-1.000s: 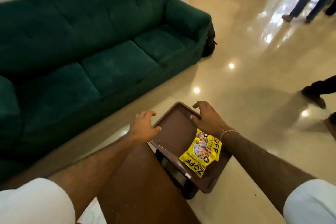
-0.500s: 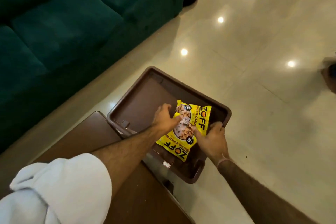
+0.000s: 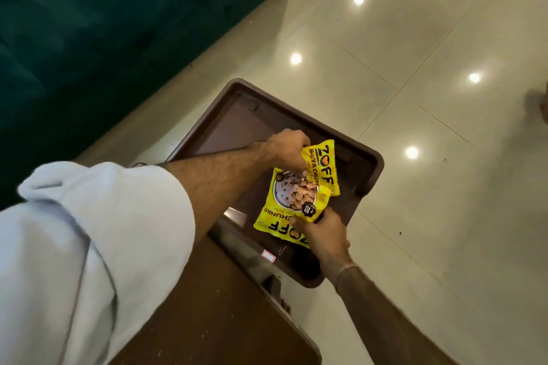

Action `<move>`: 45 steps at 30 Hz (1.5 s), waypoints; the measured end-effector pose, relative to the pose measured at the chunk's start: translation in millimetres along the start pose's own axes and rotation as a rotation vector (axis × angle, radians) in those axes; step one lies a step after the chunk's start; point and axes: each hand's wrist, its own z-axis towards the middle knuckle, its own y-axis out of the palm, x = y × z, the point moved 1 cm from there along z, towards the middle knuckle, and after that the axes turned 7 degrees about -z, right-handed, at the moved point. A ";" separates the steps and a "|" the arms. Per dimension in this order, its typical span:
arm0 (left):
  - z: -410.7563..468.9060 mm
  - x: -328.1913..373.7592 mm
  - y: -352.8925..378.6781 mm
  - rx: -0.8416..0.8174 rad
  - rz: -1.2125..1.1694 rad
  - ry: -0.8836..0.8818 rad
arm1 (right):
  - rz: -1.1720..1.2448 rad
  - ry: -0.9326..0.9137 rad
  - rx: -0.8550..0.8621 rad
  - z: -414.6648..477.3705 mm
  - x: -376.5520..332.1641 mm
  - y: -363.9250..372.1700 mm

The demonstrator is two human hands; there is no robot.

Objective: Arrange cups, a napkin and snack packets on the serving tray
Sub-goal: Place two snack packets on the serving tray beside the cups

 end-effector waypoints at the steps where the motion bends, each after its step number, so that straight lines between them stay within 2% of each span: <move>1: -5.5 -5.2 -4.1 0.025 -0.061 0.004 | 0.099 -0.018 -0.038 -0.2 1.5 -2.1; 5: -39.7 -37.1 -17.8 0.149 -0.351 -0.026 | 0.363 -0.068 -0.173 -6.1 -5.7 -8.5; 7: -60.1 -55.3 -20.8 0.196 -0.619 -0.045 | 0.435 -0.102 -0.252 -11.1 -15.8 -9.5; 9: -89.2 -77.1 -24.1 0.286 -0.933 -0.060 | 0.456 -0.153 -0.343 -18.8 -28.4 -4.6; 12: -140.6 -115.0 -31.5 0.473 -1.232 -0.078 | 0.457 -0.233 -0.464 -35.8 -49.8 10.8; 15: -204.2 -159.9 -34.1 0.675 -1.407 -0.136 | 0.466 -0.305 -0.553 -60.4 -74.3 42.4; 18: -273.4 -203.1 -30.2 0.810 -1.539 -0.167 | 0.413 -0.390 -0.637 -92.0 -96.7 80.7; 25: -478.6 -299.2 12.0 1.097 -1.640 -0.222 | 0.219 -0.534 -0.803 -182.1 -109.1 181.5; 31: -652.0 -355.9 97.0 1.201 -1.711 -0.278 | 0.051 -0.544 -0.878 -240.9 -72.1 253.4; 34: -724.4 -381.9 155.5 1.243 -1.723 -0.369 | -0.051 -0.530 -0.880 -270.2 -45.6 284.6; 38: -788.2 -400.9 232.5 1.265 -1.698 -0.560 | -0.146 -0.495 -0.851 -302.4 -10.3 311.8; 41: -808.5 -405.2 284.1 1.203 -1.616 -0.666 | -0.190 -0.486 -0.800 -325.8 9.4 328.4; 45: -804.8 -396.8 335.2 1.060 -1.655 -0.629 | -0.102 -0.412 -0.696 -349.1 24.7 346.2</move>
